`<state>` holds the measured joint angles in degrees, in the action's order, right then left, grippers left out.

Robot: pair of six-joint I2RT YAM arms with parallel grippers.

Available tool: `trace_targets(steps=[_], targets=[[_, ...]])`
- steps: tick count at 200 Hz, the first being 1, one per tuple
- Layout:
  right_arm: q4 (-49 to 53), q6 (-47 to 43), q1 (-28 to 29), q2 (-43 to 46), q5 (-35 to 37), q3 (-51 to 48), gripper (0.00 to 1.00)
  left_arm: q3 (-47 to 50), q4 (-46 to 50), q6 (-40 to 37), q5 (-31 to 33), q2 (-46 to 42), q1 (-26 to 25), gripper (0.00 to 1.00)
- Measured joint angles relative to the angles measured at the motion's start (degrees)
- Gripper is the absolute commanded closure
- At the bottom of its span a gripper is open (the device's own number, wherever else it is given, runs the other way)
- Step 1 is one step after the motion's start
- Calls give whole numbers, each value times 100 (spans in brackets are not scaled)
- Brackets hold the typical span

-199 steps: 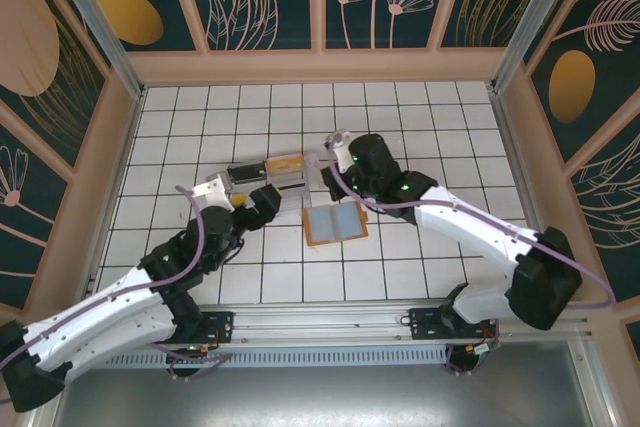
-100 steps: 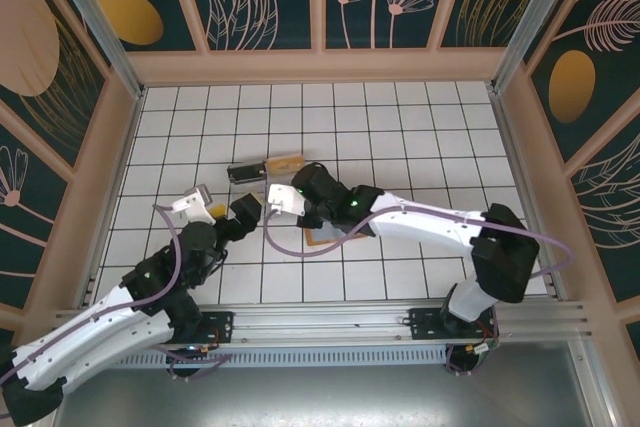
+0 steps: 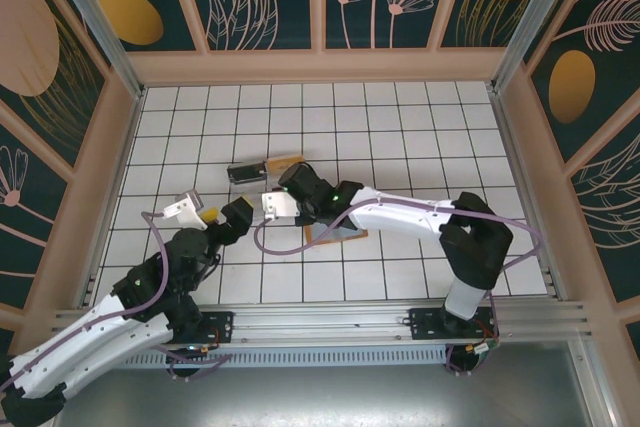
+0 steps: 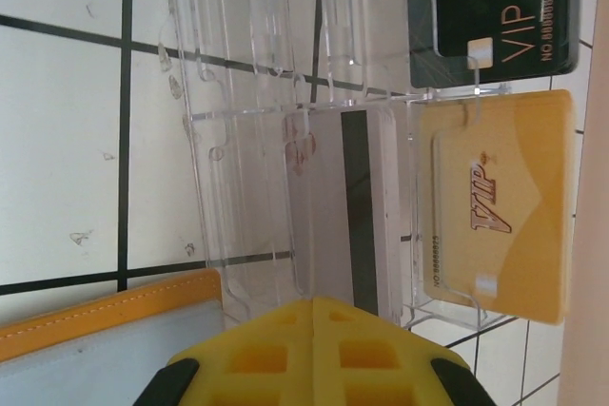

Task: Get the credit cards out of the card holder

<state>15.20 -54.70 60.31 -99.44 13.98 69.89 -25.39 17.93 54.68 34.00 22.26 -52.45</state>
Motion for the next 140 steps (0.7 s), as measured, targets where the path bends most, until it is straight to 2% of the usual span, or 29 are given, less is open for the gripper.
trace_targets(steps=[140], targets=[[-90, -48, -76, -570, 33, 328, 100, 101, 46, 92, 46, 0, 2, 1]])
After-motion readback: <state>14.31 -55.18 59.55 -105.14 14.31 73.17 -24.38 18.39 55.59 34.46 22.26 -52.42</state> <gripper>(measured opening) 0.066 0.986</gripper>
